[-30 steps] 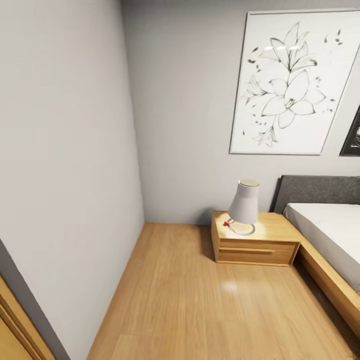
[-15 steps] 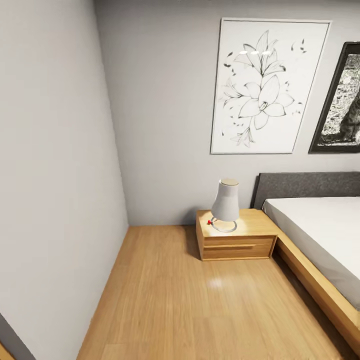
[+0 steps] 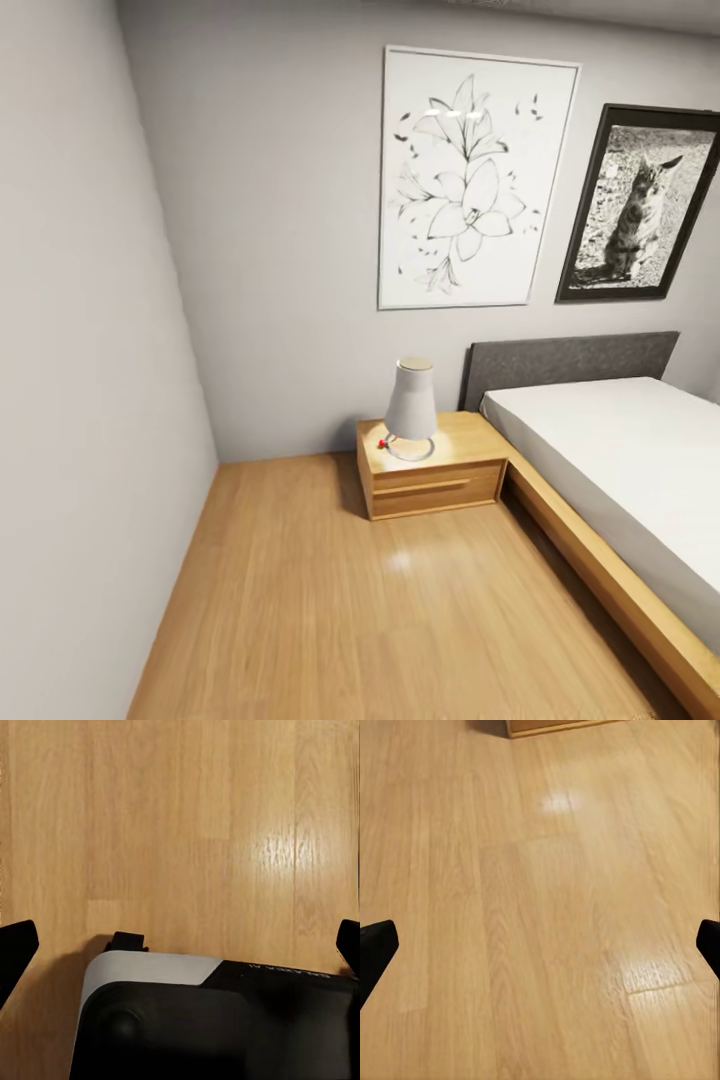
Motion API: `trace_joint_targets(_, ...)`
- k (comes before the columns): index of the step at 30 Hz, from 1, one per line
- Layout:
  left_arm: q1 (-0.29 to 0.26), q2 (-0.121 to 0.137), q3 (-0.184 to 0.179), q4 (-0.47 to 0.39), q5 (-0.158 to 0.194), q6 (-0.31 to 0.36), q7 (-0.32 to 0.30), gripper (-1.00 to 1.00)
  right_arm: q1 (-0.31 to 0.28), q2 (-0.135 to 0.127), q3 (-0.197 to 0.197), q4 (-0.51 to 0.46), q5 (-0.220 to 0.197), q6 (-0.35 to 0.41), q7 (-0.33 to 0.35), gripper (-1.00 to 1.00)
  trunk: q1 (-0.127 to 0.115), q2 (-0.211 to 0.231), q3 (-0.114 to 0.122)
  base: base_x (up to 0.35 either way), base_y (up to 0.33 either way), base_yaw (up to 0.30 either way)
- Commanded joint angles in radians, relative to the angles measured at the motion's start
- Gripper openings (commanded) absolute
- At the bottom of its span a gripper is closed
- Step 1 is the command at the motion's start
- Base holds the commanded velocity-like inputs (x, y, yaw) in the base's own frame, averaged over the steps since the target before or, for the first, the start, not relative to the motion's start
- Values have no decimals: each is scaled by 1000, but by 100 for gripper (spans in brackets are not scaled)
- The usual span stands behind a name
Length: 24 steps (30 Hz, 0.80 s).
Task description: In the bedroom, organize the workspace by keeping the computer under the desk, ensuring the monitor is on the desk, placing the keyboard on the desk next to the monitor, placing the mouse on the desk next to the keyboard, moving the folder from the swivel chair onto the desk next to the mouse, stacking the notebook on top of the folder with the pen on top of the notebook, and positioning the swivel chair next to the desk.
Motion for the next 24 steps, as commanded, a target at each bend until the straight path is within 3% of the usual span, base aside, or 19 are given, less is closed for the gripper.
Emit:
trace_joint_targets(1,0,1,-3,1,9,-22,1,100,-1,0,0,2,0,-7,0,100,-4,6,2,0,0,-274)
trace_joint_targets(8,0,1,-1,1,9,-57,4,100,-2,-1,-1,3,0,-15,1,100,-31,55,24,0,0,-274)
trace_joint_targets(11,0,6,0,1,9,-63,4,100,-2,-1,-1,3,-1,-16,1,100,-31,55,24,0,0,-274)
trace_joint_targets(15,0,22,6,4,10,-140,4,100,-2,-2,-1,3,0,-17,1,100,-31,55,24,0,0,-274)
trace_joint_targets(17,0,24,18,8,11,-212,4,100,-2,-2,-1,3,1,-17,2,100,-31,55,24,0,0,-274)
trace_joint_targets(24,0,22,25,46,10,-282,4,100,-2,-1,-1,3,2,-16,2,100,-31,55,24,0,0,-274)
